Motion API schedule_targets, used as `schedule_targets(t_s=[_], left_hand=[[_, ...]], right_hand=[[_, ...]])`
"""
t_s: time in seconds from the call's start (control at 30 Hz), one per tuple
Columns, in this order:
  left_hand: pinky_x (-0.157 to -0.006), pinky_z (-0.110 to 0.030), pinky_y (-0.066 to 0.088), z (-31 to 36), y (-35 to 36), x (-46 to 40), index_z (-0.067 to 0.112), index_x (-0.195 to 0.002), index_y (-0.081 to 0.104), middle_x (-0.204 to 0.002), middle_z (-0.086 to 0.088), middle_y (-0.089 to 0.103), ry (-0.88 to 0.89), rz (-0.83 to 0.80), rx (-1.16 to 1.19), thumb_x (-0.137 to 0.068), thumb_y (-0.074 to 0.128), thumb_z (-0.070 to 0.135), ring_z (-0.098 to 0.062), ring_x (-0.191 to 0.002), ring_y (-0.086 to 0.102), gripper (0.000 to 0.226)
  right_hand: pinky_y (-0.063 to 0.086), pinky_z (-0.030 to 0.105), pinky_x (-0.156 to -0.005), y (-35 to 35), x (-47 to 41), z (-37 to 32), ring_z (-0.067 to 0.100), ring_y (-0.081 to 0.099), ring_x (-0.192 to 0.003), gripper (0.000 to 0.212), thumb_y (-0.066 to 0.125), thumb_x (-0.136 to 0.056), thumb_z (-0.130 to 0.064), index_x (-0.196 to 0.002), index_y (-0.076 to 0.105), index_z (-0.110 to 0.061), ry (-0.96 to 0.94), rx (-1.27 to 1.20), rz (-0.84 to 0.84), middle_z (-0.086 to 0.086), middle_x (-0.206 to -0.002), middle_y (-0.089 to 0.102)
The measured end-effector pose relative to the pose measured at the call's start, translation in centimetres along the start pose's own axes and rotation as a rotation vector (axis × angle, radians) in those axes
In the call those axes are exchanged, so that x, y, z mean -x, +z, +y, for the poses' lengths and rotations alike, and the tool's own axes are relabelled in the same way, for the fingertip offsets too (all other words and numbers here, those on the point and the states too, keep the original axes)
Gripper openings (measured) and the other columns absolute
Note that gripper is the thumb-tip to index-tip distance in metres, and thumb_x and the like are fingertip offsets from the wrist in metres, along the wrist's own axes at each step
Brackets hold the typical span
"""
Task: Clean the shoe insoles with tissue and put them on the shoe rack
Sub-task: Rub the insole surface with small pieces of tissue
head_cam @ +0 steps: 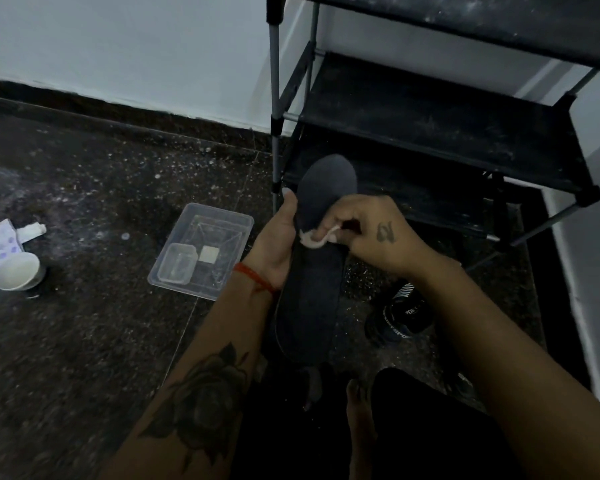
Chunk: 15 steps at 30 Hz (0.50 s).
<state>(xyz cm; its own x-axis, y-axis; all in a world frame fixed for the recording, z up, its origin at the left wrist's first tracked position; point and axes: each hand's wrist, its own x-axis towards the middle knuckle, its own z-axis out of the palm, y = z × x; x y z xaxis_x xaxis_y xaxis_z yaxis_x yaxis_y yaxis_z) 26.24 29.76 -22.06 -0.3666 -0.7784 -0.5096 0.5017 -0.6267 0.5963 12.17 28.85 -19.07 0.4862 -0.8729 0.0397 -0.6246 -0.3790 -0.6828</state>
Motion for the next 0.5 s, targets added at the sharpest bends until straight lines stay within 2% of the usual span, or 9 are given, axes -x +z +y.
schedule_targets(t_s=[0.07,0.13,0.17,0.23,0.3,0.37,0.4,0.5], left_hand=[[-0.07,-0.029,0.058,-0.1,0.2,0.2,0.01,-0.114,0.059,-0.096,-0.009,0.071,-0.027,-0.025,0.004,-0.094,0.012,0.061,-0.019,-0.078,0.07,0.073],[-0.068,-0.034,0.059,-0.2,0.5,0.3,0.008,-0.128,0.053,-0.105,-0.014,0.066,-0.055,-0.06,0.032,-0.092,0.014,0.065,-0.023,-0.076,0.07,0.078],[-0.067,-0.035,0.059,-0.1,0.6,0.3,0.008,-0.133,0.049,-0.107,-0.016,0.063,-0.059,-0.071,0.052,-0.091,0.015,0.066,-0.025,-0.075,0.07,0.079],[-0.067,-0.037,0.059,0.1,0.8,0.4,0.008,-0.135,0.047,-0.11,-0.019,0.062,-0.056,-0.08,0.089,-0.09,0.017,0.067,-0.028,-0.076,0.07,0.08],[-0.075,-0.037,0.057,0.1,0.8,0.4,0.009,-0.135,0.046,-0.113,-0.018,0.061,-0.036,-0.071,0.09,-0.09,0.017,0.066,-0.027,-0.084,0.067,0.079],[-0.089,-0.037,0.05,-0.1,0.9,0.4,0.01,-0.137,0.045,-0.119,-0.015,0.06,-0.012,-0.063,0.062,-0.091,0.017,0.065,-0.025,-0.097,0.062,0.077],[-0.091,-0.038,0.049,-0.1,0.9,0.4,0.011,-0.137,0.045,-0.119,-0.014,0.061,-0.008,-0.066,0.061,-0.092,0.018,0.065,-0.025,-0.1,0.061,0.076],[-0.079,-0.039,0.056,-0.3,1.0,0.4,0.009,-0.129,0.052,-0.103,-0.014,0.069,-0.044,-0.103,0.073,-0.092,0.026,0.063,-0.026,-0.087,0.068,0.07]], right_hand=[[0.051,0.019,-0.068,-0.8,0.6,0.4,0.012,0.065,-0.077,0.024,0.066,-0.076,0.003,-0.079,0.074,-0.019,0.035,0.074,-0.055,-0.003,-0.086,0.067],[0.047,0.016,-0.067,-1.4,0.8,1.0,0.009,0.063,-0.077,0.026,0.065,-0.076,-0.001,-0.078,0.073,-0.026,0.141,0.158,0.074,-0.007,-0.084,0.065],[0.045,0.015,-0.068,-1.7,0.7,1.1,0.007,0.061,-0.077,0.027,0.066,-0.076,-0.003,-0.077,0.071,-0.03,0.23,0.11,0.203,-0.009,-0.083,0.064],[0.047,0.018,-0.067,-2.0,0.3,1.1,0.008,0.059,-0.073,0.028,0.066,-0.076,-0.002,-0.074,0.069,-0.03,0.388,-0.275,0.376,-0.006,-0.076,0.064],[0.051,0.023,-0.057,-1.7,0.2,0.4,0.012,0.059,-0.065,0.028,0.06,-0.079,0.006,-0.075,0.068,-0.021,0.498,-0.618,0.324,0.0,-0.07,0.062],[0.052,0.023,-0.046,-0.9,0.2,0.4,0.01,0.06,-0.054,0.026,0.057,-0.082,0.009,-0.076,0.066,-0.014,0.552,-0.69,0.239,0.003,-0.069,0.062],[0.051,0.023,-0.044,-0.5,0.1,0.5,0.008,0.061,-0.052,0.025,0.057,-0.082,0.008,-0.076,0.066,-0.014,0.562,-0.669,0.247,0.002,-0.069,0.062],[0.047,0.02,-0.057,-0.5,-0.5,1.3,0.008,0.058,-0.066,0.025,0.062,-0.081,0.002,-0.075,0.067,-0.022,0.535,-0.567,0.415,-0.003,-0.071,0.062]])
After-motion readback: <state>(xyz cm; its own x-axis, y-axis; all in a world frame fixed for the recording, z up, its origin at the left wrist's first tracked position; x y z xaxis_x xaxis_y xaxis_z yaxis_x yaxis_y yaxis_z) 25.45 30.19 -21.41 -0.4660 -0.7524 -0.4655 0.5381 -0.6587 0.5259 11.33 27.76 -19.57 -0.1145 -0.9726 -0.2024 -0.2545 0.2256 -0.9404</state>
